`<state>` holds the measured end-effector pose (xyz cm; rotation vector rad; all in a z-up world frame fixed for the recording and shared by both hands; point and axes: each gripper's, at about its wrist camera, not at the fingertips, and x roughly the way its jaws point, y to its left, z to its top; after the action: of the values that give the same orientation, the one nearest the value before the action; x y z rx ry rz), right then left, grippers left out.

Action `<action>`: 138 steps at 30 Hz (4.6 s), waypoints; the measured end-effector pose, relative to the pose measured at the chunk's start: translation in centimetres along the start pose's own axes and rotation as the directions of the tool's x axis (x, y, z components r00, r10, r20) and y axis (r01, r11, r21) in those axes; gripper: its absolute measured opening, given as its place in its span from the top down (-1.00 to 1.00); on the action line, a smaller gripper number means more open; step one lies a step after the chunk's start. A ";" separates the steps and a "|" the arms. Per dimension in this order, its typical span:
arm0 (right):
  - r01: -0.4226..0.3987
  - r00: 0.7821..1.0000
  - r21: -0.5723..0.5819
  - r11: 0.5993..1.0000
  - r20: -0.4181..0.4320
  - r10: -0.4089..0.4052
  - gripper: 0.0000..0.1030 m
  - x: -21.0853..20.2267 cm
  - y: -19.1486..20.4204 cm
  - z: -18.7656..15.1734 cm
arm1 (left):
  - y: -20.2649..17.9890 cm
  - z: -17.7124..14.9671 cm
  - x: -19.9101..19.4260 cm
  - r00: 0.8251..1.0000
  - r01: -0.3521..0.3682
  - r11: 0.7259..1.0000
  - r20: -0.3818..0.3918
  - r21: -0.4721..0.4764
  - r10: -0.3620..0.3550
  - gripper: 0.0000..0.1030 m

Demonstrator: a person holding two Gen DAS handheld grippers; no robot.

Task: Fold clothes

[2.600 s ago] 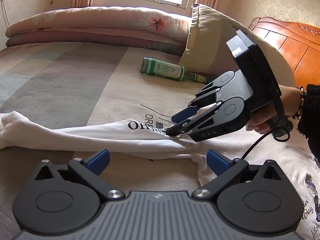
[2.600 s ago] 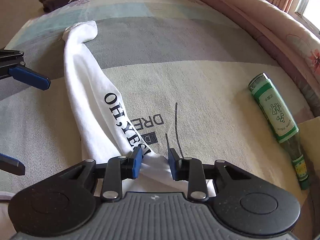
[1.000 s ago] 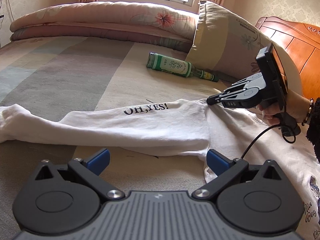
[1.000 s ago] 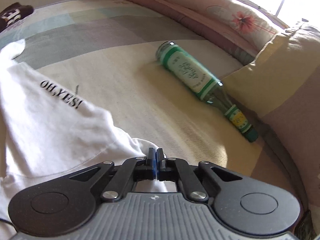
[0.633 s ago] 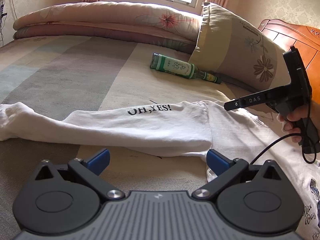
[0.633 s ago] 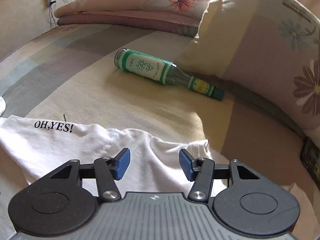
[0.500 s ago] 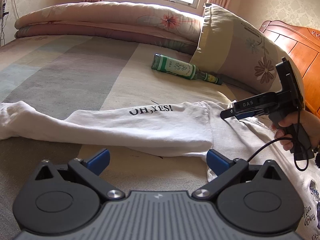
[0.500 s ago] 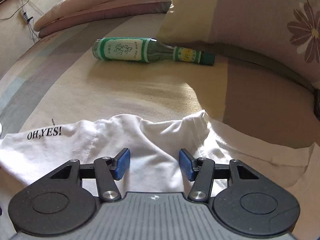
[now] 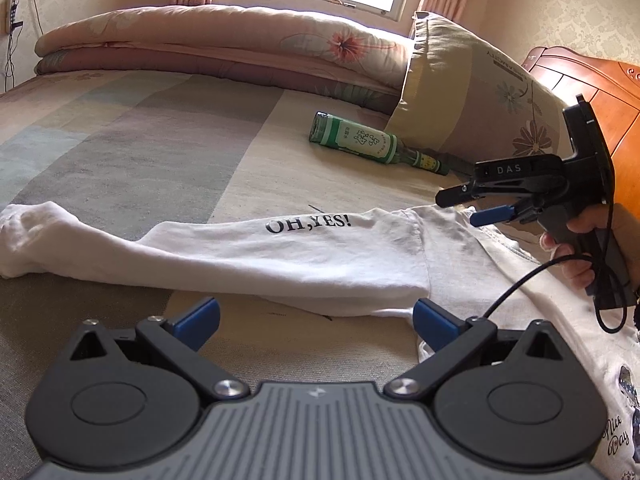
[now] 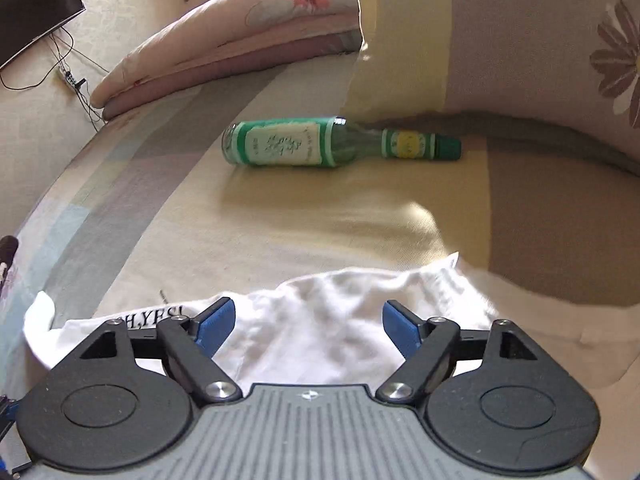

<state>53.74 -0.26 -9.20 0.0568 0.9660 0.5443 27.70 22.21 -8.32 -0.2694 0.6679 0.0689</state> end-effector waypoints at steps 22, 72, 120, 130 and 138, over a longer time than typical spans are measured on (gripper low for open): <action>0.216 0.974 -0.179 0.960 -0.032 -0.225 -1.00 2.6 6.3 -2.0 | 1.2 0.2 -1.6 0.999 0.009 1.000 0.038 -0.021 -0.008 -0.99; 0.250 0.954 0.103 0.963 0.146 -0.263 -1.00 -16.3 -0.7 -23.7 | -8.7 -3.2 -2.0 0.990 0.142 0.977 -0.004 0.158 -0.143 -0.99; -0.040 0.975 0.216 0.976 0.222 -0.009 -1.00 -16.7 -2.7 -21.6 | 1.9 3.9 -3.5 0.998 0.057 0.991 0.016 -0.123 -0.056 -0.98; -0.204 0.961 0.332 0.921 0.249 0.123 -1.00 -14.9 -3.5 -20.8 | 12.1 9.1 1.6 0.998 0.009 0.948 -0.054 -0.318 -0.028 -0.98; -0.201 0.959 0.304 0.931 0.257 0.122 -1.00 -14.6 -3.2 -21.0 | 14.7 5.1 2.9 0.991 0.027 0.931 -0.114 -0.365 -0.074 -0.98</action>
<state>31.89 -13.77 -11.10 0.4955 0.8150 0.5108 30.89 37.65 -9.59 -0.6525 0.7727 0.1273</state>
